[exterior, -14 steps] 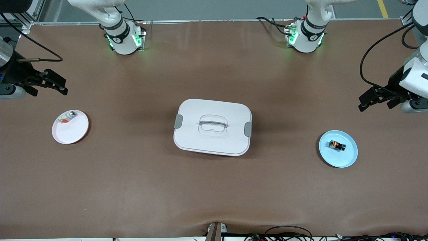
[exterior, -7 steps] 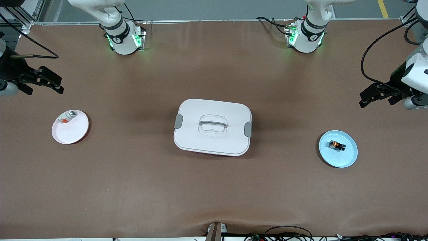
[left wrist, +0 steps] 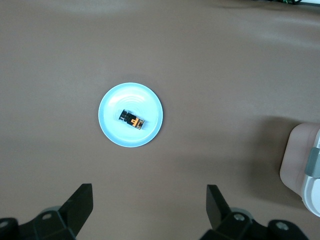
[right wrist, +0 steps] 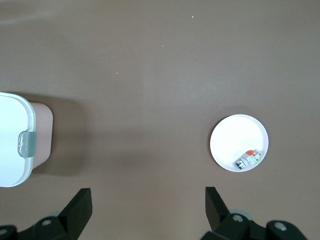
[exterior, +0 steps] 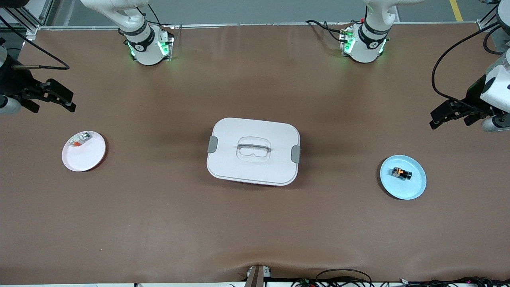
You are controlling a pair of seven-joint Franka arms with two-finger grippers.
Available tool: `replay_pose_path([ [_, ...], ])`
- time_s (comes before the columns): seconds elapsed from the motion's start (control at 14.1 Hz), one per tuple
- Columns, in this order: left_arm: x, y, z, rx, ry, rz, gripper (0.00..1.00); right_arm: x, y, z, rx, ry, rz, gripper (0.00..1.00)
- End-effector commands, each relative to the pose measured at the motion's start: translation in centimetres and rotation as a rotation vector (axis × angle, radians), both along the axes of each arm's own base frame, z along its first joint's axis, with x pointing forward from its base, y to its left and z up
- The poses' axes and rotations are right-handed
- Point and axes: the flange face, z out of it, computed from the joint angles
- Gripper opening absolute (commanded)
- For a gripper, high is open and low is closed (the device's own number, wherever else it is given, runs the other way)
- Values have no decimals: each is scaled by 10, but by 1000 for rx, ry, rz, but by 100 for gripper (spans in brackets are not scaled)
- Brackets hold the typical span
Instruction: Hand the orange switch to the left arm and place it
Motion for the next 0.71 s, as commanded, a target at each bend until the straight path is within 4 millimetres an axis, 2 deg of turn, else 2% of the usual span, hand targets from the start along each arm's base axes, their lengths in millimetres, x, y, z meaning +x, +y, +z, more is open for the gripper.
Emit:
replay_pose_path([
  [0.0, 2, 2, 6, 3, 5, -12, 100, -5, 7, 7, 14, -3, -11, 100],
  [0.64, 0, 1, 14, 4, -8, -15, 100, -6, 8, 5, 15, 6, -39, 100],
])
